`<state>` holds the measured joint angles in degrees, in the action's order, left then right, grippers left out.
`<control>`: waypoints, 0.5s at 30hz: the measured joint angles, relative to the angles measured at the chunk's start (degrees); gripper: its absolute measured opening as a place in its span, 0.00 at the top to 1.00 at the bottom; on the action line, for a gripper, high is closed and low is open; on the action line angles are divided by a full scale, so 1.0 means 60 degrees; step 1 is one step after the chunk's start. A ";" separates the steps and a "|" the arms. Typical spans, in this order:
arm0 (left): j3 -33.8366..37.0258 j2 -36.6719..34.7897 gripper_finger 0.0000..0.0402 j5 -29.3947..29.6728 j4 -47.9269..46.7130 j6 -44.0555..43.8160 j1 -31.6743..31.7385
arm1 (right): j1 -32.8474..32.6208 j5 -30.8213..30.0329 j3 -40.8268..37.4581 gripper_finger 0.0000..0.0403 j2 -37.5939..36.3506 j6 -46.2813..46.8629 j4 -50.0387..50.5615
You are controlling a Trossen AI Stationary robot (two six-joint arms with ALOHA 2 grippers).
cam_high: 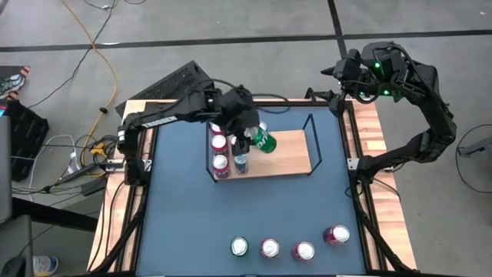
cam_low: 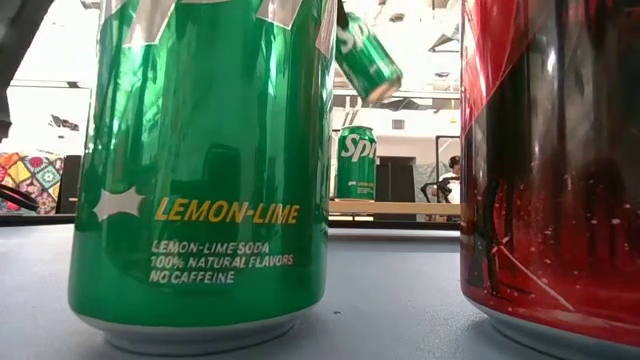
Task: Place canned beverage on shelf
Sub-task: Put the green soda can on the shelf aligned with other green soda can
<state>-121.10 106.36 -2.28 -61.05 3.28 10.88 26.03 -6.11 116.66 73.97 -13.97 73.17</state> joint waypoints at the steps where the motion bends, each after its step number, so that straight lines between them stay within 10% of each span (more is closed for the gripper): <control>1: 0.0004 0.0160 0.33 -0.0073 -0.0036 0.0125 0.0002 | 0.0006 0.0002 0.0000 0.21 0.0000 0.0054 0.0005; 15: -0.0007 0.1784 0.33 0.0287 -0.0373 0.1787 -0.0078 | 0.0010 0.0000 -0.0004 0.21 0.0007 0.0185 0.0033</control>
<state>-121.14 117.07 -0.56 -63.29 14.00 10.41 26.09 -6.11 116.64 74.02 -12.86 73.36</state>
